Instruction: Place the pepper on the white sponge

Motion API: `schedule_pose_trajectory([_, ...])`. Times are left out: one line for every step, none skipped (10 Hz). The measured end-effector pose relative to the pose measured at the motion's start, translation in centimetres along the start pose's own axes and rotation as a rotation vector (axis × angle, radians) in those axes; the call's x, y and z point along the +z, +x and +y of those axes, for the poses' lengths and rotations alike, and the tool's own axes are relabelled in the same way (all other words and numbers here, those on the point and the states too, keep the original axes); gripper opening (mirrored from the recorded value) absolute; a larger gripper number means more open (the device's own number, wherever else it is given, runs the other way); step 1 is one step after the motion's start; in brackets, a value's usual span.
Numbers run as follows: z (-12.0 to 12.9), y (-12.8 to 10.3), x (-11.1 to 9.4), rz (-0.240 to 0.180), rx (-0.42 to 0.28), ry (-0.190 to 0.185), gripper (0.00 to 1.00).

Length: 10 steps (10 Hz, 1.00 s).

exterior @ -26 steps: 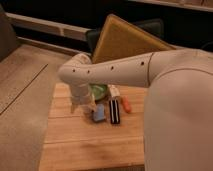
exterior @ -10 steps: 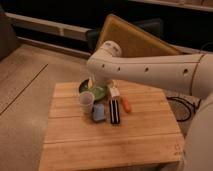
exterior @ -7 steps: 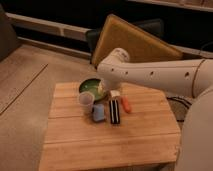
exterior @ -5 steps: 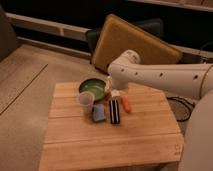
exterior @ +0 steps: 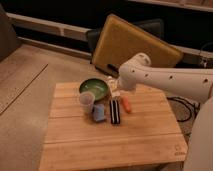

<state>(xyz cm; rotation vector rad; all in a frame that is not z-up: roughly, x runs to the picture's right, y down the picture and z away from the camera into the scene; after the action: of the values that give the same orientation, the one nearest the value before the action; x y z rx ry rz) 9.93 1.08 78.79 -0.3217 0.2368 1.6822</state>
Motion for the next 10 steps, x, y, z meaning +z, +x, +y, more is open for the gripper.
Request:
schedule_pose_trajectory([-0.2,0.1,0.0,-0.001,-0.002,0.005,0.65])
schedule_pose_trajectory([-0.5,0.2,0.5,0.002,-0.006,0.015,0.65])
schedule_pose_trajectory([-1.7,0.3,1.1,0.009,0.002,0.038,0.65])
schedule_pose_trajectory([-3.3,0.6,1.9,0.022,0.016,0.067,0.65])
schedule_pose_trajectory([-4.7,0.9,2.7,0.036,0.027,0.089,0.65])
schedule_pose_trajectory([-6.3,1.2,4.1,0.056,0.049,0.106,0.65])
schedule_pose_trajectory([-7.2,1.4,5.3,0.072,0.058,0.111,0.65])
schedule_pose_trajectory([-7.6,1.7,6.3,0.091,0.069,0.108,0.65])
schedule_pose_trajectory([-7.8,2.1,7.7,0.117,0.076,0.103,0.65])
schedule_pose_trajectory([-7.7,2.7,9.3,0.151,0.075,0.095,0.65])
